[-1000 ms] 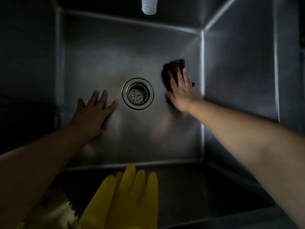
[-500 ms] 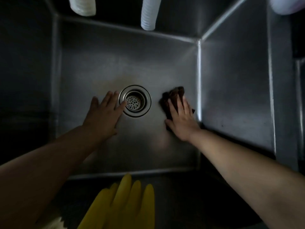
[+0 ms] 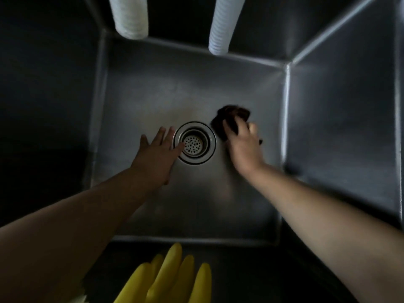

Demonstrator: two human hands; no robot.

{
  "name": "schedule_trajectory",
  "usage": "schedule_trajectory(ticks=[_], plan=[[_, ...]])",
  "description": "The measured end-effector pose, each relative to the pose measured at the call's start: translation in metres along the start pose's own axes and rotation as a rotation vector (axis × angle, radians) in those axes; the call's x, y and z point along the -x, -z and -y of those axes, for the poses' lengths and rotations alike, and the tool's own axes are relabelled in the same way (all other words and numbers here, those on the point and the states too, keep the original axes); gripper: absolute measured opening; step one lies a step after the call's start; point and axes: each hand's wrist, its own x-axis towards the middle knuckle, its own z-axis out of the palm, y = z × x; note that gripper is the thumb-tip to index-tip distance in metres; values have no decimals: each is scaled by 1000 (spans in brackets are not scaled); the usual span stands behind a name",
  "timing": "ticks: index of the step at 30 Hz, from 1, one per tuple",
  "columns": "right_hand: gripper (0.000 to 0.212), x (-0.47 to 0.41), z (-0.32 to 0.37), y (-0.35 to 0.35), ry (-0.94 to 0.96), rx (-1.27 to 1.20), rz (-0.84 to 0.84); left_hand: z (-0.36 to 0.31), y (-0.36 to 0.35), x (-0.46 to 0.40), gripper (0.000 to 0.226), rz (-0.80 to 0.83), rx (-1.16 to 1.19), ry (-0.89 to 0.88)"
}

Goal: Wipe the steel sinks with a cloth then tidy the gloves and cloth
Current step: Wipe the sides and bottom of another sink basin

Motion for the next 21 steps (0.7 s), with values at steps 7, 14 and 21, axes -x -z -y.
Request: schedule_trajectory(ticks=[7, 14, 21], plan=[[41, -4, 62, -13, 357, 145, 139, -1, 1, 2, 111, -4, 7, -3], [48, -14, 81, -22, 274, 445, 275, -2, 1, 1, 110, 6, 2, 16], [42, -24, 79, -6, 333, 433, 447, -4, 5, 2, 98, 34, 12, 21]])
